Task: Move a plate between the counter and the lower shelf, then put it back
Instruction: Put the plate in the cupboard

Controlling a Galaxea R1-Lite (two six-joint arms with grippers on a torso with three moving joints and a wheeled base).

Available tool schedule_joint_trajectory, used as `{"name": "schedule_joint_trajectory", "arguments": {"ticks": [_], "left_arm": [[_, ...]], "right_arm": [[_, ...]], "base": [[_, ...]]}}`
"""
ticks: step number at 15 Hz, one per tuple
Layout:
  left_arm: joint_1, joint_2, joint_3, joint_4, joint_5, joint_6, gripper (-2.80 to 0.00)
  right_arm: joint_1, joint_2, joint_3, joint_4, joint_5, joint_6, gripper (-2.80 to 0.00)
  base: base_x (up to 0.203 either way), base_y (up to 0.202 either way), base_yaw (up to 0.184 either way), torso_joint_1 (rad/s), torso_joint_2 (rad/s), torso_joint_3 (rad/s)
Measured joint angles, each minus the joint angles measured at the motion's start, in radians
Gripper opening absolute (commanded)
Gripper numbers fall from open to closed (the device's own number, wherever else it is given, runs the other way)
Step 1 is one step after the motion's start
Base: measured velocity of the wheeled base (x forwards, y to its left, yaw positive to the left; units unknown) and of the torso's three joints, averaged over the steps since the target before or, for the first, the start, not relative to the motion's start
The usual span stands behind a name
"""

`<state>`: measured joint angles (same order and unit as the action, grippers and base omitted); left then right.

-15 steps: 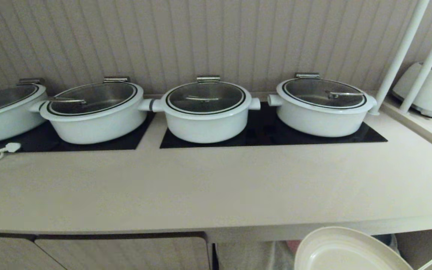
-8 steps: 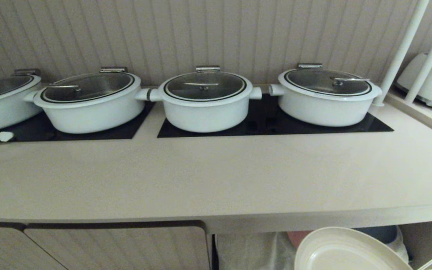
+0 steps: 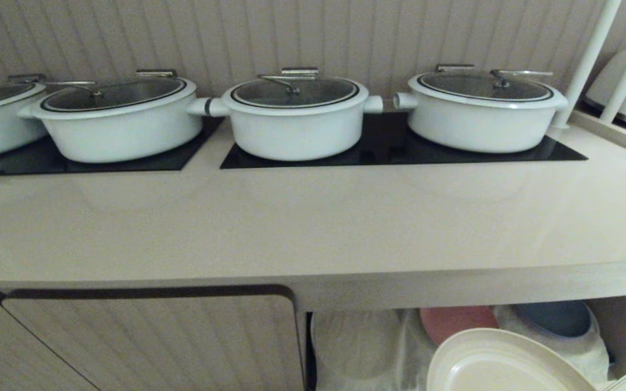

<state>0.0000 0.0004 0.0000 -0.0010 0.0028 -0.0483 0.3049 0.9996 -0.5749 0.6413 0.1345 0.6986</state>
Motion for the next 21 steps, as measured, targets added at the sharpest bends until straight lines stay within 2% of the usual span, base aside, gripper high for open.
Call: {"name": "schedule_joint_trajectory", "arguments": {"ticks": [10, 21], "left_arm": [[0.0, 0.0, 0.0, 0.0, 0.0, 0.0, -2.8], [0.0, 0.0, 0.0, 0.0, 0.0, 0.0, -2.8]], "right_arm": [[0.0, 0.003, 0.0, -0.001, 0.0, 0.0, -2.8], [0.0, 0.003, 0.002, 0.001, 0.0, -0.001, -2.8]], "base": [[0.0, 0.0, 0.0, -0.209, 0.49, 0.286], [0.0, 0.0, 0.0, -0.135, 0.43, 0.284]]}}
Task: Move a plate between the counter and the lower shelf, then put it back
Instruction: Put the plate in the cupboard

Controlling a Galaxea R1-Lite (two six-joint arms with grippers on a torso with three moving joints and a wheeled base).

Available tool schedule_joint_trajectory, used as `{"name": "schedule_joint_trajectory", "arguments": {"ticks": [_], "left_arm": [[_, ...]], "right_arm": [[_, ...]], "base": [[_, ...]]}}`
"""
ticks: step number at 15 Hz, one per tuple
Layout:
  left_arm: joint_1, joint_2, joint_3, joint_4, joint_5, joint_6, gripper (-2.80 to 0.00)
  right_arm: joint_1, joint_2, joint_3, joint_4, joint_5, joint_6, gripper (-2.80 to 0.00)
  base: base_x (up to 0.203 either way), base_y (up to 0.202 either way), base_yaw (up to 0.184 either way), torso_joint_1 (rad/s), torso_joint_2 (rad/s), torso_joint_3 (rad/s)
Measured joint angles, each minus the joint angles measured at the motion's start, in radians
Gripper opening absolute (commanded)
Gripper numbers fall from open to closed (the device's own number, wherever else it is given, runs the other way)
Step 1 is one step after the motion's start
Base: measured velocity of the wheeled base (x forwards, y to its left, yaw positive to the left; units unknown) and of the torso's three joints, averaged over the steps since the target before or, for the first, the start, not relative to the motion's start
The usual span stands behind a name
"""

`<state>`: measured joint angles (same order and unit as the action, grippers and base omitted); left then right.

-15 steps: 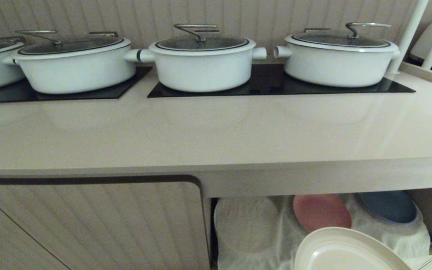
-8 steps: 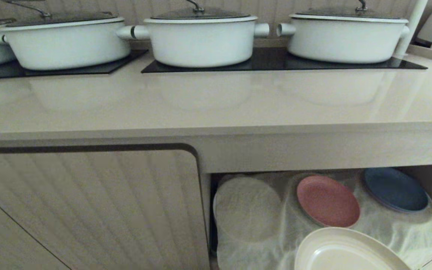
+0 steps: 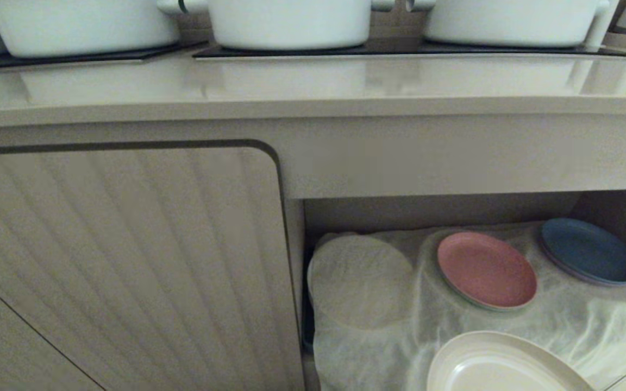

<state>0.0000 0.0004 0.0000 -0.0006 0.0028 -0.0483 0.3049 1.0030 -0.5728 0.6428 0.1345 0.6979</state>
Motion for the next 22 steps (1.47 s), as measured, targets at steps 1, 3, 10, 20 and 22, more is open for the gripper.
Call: {"name": "schedule_joint_trajectory", "arguments": {"ticks": [1, 3, 10, 20, 22], "left_arm": [[0.0, 0.0, 0.0, 0.0, 0.0, 0.0, -2.8], [0.0, 0.0, 0.0, -0.001, 0.0, 0.0, -2.8], [0.0, 0.0, 0.0, -0.001, 0.0, 0.0, -2.8], [0.0, 0.0, 0.0, -0.001, 0.0, 0.0, -2.8], [0.0, 0.0, 0.0, -0.001, 0.0, 0.0, -2.8]], "right_arm": [[0.0, 0.0, 0.0, 0.0, -0.001, 0.0, -2.8], [0.0, 0.0, -0.001, -0.001, 0.0, 0.0, -2.8], [0.0, 0.0, -0.013, 0.0, 0.0, 0.001, -2.8], [0.0, 0.007, -0.002, -0.012, -0.001, -0.001, -2.8], [0.0, 0.012, -0.004, -0.014, 0.0, -0.001, -2.8]], "base": [[0.0, 0.0, 0.0, -0.027, 0.13, 0.095], [0.0, 0.0, 0.0, -0.002, 0.06, 0.04], [0.0, 0.0, 0.0, 0.0, 0.0, 0.0], [0.0, 0.0, 0.0, 0.0, 0.0, 0.0], [0.0, 0.0, 0.0, 0.0, 0.0, 0.0]]}}
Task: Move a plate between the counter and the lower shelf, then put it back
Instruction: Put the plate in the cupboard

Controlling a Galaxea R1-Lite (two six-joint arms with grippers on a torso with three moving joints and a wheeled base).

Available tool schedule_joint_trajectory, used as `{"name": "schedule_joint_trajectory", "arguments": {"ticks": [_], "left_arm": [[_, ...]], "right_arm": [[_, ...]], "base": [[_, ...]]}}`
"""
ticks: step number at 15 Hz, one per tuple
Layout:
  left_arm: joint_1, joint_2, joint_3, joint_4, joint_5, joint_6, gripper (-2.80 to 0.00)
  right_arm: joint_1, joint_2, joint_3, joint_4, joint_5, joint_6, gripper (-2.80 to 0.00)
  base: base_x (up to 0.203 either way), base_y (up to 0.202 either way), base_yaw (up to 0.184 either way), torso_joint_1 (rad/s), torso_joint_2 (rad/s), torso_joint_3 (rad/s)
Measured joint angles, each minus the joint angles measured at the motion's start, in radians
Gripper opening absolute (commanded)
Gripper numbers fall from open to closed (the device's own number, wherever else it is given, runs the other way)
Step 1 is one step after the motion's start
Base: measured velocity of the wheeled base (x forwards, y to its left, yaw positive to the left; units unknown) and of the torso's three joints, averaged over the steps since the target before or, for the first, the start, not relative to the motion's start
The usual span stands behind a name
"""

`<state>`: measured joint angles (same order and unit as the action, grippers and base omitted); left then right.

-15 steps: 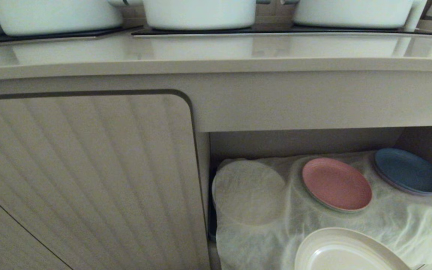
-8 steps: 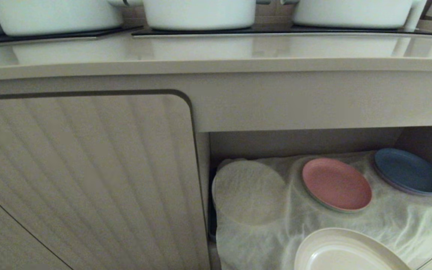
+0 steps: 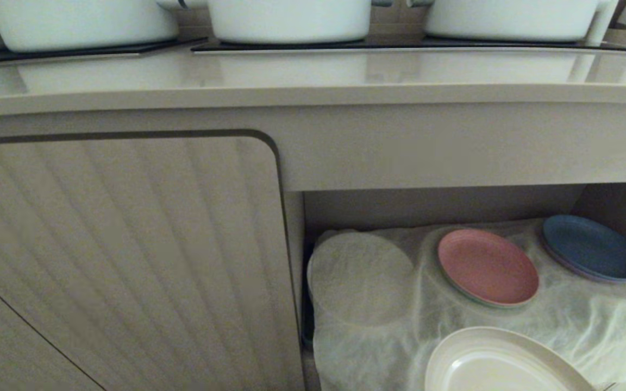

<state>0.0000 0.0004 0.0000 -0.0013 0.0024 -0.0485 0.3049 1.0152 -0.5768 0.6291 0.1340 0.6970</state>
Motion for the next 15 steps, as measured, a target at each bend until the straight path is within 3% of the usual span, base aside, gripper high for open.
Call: {"name": "schedule_joint_trajectory", "arguments": {"ticks": [8, 15], "left_arm": [[0.0, 0.0, 0.0, 0.0, 0.0, 0.0, -2.8], [0.0, 0.0, 0.0, 0.0, 0.0, 0.0, -2.8]], "right_arm": [[0.0, 0.035, 0.006, -0.079, 0.0, 0.001, -2.8], [0.001, 0.162, 0.014, -0.251, 0.036, -0.005, -2.8]], "base": [[0.0, 0.0, 0.0, 0.0, 0.0, 0.0], [0.0, 0.0, 0.0, 0.0, 0.0, 0.0]]}}
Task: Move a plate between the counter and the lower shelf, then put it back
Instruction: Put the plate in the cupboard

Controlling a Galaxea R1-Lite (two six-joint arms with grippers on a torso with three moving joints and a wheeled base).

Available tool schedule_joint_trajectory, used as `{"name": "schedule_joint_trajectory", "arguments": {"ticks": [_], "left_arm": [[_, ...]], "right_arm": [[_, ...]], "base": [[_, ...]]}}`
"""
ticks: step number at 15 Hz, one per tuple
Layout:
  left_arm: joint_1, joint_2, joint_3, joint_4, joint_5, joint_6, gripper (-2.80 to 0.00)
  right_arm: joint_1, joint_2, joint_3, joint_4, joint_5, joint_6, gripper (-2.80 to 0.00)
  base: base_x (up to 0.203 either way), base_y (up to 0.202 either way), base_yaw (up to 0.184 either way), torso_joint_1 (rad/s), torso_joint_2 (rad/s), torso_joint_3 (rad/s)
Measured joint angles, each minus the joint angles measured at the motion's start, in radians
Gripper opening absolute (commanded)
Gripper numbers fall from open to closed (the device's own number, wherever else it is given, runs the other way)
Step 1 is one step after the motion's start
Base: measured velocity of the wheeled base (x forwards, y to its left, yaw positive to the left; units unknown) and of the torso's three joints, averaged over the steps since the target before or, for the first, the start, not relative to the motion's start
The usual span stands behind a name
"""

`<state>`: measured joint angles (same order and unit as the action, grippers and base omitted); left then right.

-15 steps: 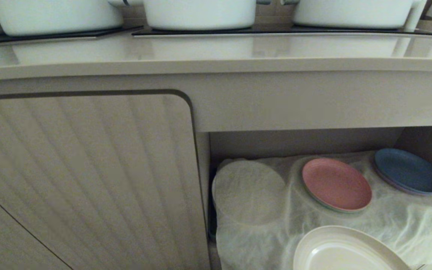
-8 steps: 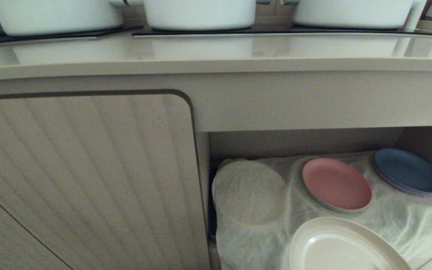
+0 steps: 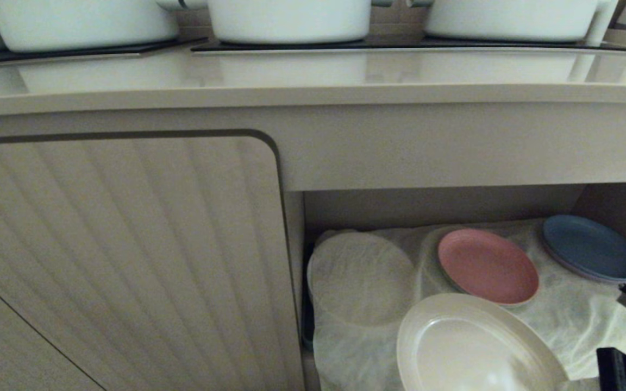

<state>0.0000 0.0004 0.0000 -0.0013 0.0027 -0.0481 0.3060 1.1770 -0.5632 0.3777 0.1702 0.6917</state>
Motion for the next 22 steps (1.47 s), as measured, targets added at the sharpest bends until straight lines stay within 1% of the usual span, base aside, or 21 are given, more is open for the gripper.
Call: {"name": "schedule_joint_trajectory", "arguments": {"ticks": [5, 12, 17, 19, 21, 22], "left_arm": [[0.0, 0.0, 0.0, 0.0, 0.0, 0.0, -2.8], [0.0, 0.0, 0.0, 0.0, 0.0, 0.0, -2.8], [0.0, 0.0, 0.0, 0.0, 0.0, 0.0, -2.8], [0.0, 0.0, 0.0, 0.0, 0.0, 0.0, -2.8], [0.0, 0.0, 0.0, 0.0, 0.0, 0.0, -2.8], [0.0, 0.0, 0.0, 0.0, 0.0, 0.0, -2.8]], "right_arm": [[0.013, 0.157, -0.021, -0.139, 0.001, 0.0, -2.8], [0.105, 0.405, -0.126, -0.256, 0.002, 0.008, -2.8], [0.131, 0.524, -0.19, -0.308, -0.001, 0.007, -2.8], [0.132, 0.555, -0.2, -0.345, -0.004, 0.025, -2.8], [0.132, 0.579, -0.213, -0.357, -0.018, 0.065, -2.8], [0.132, 0.59, -0.221, -0.359, -0.027, 0.071, -2.8]], "base": [[0.0, 0.0, 0.0, 0.0, 0.0, 0.0], [0.0, 0.0, 0.0, 0.0, 0.0, 0.0], [0.0, 0.0, 0.0, 0.0, 0.0, 0.0], [0.0, 0.0, 0.0, 0.0, 0.0, 0.0], [0.0, 0.0, 0.0, 0.0, 0.0, 0.0], [0.0, 0.0, 0.0, 0.0, 0.0, 0.0]]}}
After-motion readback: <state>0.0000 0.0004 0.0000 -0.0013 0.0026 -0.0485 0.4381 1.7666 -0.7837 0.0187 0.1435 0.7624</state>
